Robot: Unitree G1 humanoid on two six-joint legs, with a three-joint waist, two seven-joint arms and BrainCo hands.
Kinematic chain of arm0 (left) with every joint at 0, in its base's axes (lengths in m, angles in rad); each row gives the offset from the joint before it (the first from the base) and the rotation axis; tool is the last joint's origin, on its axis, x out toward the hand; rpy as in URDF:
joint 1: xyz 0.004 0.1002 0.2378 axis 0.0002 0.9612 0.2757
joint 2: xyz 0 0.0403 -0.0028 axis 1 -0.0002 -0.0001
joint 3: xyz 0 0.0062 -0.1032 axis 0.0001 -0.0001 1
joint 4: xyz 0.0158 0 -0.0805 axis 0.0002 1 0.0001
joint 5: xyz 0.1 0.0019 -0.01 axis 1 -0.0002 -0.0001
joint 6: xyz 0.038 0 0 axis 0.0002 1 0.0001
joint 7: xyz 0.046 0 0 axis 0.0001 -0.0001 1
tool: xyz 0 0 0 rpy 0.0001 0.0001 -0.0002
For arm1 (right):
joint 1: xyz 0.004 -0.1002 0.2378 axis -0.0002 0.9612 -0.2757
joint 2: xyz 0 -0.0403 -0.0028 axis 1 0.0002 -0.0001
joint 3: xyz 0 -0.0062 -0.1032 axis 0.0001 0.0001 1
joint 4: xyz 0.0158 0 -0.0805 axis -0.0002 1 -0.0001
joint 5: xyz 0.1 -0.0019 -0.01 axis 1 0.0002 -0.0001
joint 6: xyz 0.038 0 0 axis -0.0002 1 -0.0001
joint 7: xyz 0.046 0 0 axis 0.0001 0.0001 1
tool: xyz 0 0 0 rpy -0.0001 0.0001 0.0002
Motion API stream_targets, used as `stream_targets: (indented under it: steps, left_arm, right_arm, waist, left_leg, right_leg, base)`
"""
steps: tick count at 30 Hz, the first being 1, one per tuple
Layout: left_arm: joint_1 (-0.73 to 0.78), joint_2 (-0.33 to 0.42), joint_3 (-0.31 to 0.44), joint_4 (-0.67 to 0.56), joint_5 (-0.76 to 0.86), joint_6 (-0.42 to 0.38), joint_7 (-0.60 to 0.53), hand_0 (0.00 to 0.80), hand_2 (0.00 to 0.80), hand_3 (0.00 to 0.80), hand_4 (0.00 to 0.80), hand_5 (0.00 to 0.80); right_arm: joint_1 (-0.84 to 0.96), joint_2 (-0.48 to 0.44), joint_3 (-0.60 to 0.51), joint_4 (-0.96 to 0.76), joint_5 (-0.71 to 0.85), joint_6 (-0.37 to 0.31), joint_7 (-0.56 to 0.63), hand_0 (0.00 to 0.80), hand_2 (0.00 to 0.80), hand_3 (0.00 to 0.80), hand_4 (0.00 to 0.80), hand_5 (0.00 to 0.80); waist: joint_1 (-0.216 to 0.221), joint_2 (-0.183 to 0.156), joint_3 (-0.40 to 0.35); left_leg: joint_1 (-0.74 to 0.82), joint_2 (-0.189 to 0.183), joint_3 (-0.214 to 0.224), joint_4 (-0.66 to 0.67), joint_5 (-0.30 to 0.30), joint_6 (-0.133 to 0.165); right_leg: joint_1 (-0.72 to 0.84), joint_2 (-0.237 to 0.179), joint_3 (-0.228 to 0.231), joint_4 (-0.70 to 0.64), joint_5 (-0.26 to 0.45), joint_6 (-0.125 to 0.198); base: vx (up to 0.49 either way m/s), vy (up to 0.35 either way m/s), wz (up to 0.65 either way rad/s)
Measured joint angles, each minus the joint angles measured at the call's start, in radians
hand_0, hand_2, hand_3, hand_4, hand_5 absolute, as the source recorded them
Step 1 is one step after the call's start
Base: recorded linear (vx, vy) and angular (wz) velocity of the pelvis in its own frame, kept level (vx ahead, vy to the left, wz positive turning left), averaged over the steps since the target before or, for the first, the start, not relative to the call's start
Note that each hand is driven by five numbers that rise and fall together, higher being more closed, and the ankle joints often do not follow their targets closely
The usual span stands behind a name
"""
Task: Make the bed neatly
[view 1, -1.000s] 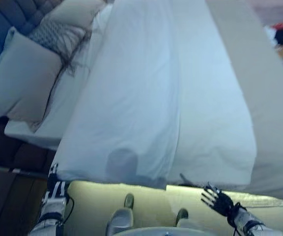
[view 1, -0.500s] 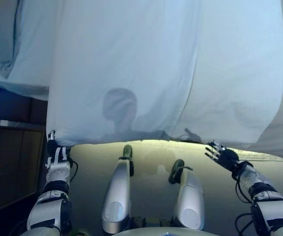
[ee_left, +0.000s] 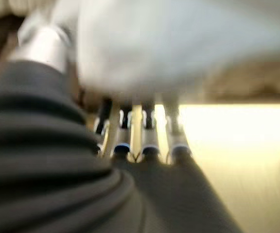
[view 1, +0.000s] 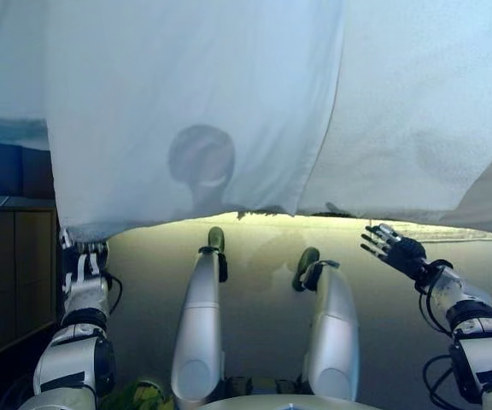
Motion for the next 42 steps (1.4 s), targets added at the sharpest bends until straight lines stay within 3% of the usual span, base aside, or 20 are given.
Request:
stream_targets:
  steps: [11,14,15,17,22,26,33,42]
  left_arm:
    - [0.151,-0.130,-0.002,-0.015,-0.010,0.085,-0.121,0.000,0.000,0.000,0.000,0.000]
    - [0.209,-0.176,-0.026,-0.148,-0.113,0.078,-0.271,0.000,0.000,0.000,0.000,0.000]
    - [0.240,-0.194,-0.059,-0.260,-0.152,0.062,-0.341,0.000,0.000,0.000,0.000,0.000]
    - [0.250,-0.212,-0.126,-0.357,-0.170,0.058,-0.484,0.000,0.000,0.000,0.000,0.000]
    - [0.263,-0.231,-0.193,-0.420,-0.196,0.023,-0.782,0.000,0.000,0.000,0.000,0.000]
    - [0.276,-0.225,-0.203,-0.463,-0.195,-0.036,-0.913,0.000,0.000,0.000,0.000,0.000]
    - [0.264,-0.158,-0.194,-0.558,-0.194,-0.158,-0.923,0.000,0.000,0.000,0.000,0.000]
    - [0.128,-0.048,-0.110,-0.583,-0.186,-0.183,-0.728,0.000,0.000,0.000,0.000,0.000]
  right_arm:
    - [0.047,0.082,-0.004,-0.092,0.008,-0.008,-0.041,0.000,0.000,0.000,0.000,0.000]
    - [0.067,0.118,-0.001,-0.114,0.021,-0.010,-0.064,0.000,0.000,0.000,0.000,0.000]
    - [0.087,0.140,-0.008,-0.132,0.022,-0.020,-0.079,0.000,0.000,0.000,0.000,0.000]
    - [0.112,0.182,-0.009,-0.142,0.022,-0.031,-0.101,0.000,0.000,0.000,0.000,0.000]
    - [0.123,0.257,-0.004,-0.175,0.041,-0.033,-0.153,0.000,0.000,0.000,0.000,0.000]
    - [0.135,0.253,-0.002,-0.178,0.051,-0.033,-0.163,0.000,0.000,0.000,0.000,0.000]
    - [0.142,0.252,0.000,-0.177,0.060,-0.033,-0.162,0.000,0.000,0.000,0.000,0.000]
    - [0.140,0.233,-0.010,-0.155,0.034,-0.031,-0.130,0.000,0.000,0.000,0.000,0.000]
  waist:
    - [0.029,-0.013,0.002]
    - [0.037,-0.028,0.003]
    - [0.046,-0.038,0.003]
    - [0.062,-0.048,0.004]
    - [0.070,-0.062,0.003]
    - [0.085,-0.070,0.002]
    - [0.084,-0.073,0.002]
    - [0.075,-0.075,0.003]
  left_leg:
    - [0.033,0.006,-0.024,-0.013,-0.001,0.000]
    - [0.054,0.005,-0.028,-0.036,0.008,0.001]
    - [0.060,0.003,-0.029,-0.052,0.016,-0.001]
    - [0.074,0.001,-0.039,-0.081,0.027,-0.003]
    - [0.096,-0.003,-0.055,-0.120,0.045,-0.015]
    - [0.125,-0.005,-0.055,-0.134,0.043,-0.013]
    - [0.137,-0.010,-0.055,-0.141,0.039,0.000]
    - [0.140,-0.012,-0.031,-0.140,0.039,0.005]
  right_leg:
    - [0.057,-0.001,-0.030,-0.025,-0.001,0.001]
    - [0.090,-0.003,-0.053,-0.047,0.000,0.001]
    - [0.096,-0.003,-0.056,-0.057,0.001,0.002]
    - [0.117,-0.002,-0.071,-0.077,0.004,0.000]
    - [0.157,0.004,-0.107,-0.118,0.013,0.005]
    - [0.195,0.007,-0.109,-0.144,0.016,0.013]
    - [0.212,0.001,-0.108,-0.160,0.018,0.014]
    - [0.197,0.001,-0.078,-0.157,0.024,0.020]
  base:
    - [0.035,-0.092,0.04]
    - [-0.038,-0.142,0.13]
    - [0.036,-0.180,0.18]
    - [0.112,-0.170,0.17]
    - [0.045,-0.111,0.12]
    - [0.001,-0.037,0.04]
    - [0.007,-0.003,0.01]
    - [0.020,0.077,-0.05]
